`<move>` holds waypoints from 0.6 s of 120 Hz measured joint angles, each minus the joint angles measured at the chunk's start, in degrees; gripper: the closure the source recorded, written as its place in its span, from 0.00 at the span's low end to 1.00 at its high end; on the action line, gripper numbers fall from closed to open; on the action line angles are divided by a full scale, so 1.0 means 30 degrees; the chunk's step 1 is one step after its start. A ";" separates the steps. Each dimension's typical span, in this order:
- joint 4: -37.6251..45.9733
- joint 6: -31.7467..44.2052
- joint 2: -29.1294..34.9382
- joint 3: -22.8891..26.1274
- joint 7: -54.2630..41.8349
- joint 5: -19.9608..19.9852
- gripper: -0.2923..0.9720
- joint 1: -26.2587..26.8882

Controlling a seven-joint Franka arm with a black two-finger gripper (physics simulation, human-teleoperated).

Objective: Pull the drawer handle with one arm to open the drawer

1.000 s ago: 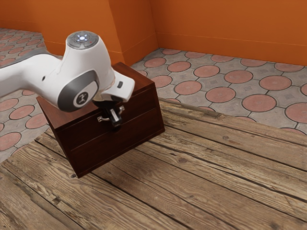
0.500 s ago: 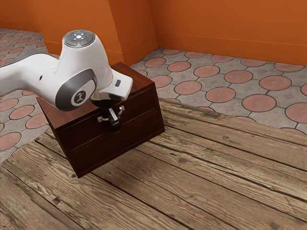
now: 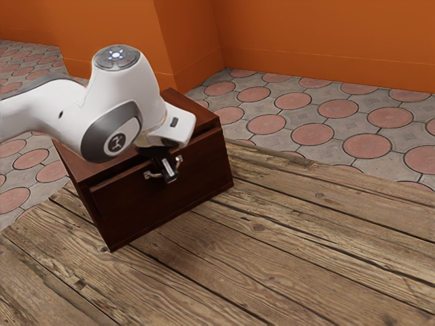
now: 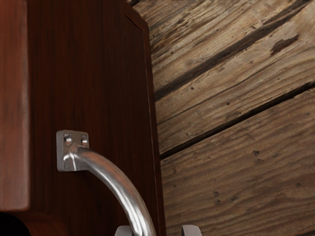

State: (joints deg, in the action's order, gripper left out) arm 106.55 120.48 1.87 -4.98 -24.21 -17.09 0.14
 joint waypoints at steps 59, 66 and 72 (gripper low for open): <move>0.2146 -0.0064 0.1859 0.0757 0.0522 0.0063 0.76 0.1076; 0.2234 -0.0079 0.1912 0.0954 0.0592 0.0073 0.75 0.1105; 0.2265 -0.0103 0.1932 0.1068 0.0652 0.0092 0.75 0.1133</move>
State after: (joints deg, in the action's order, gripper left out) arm 113.34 120.17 7.67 -1.78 -22.25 -16.82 3.54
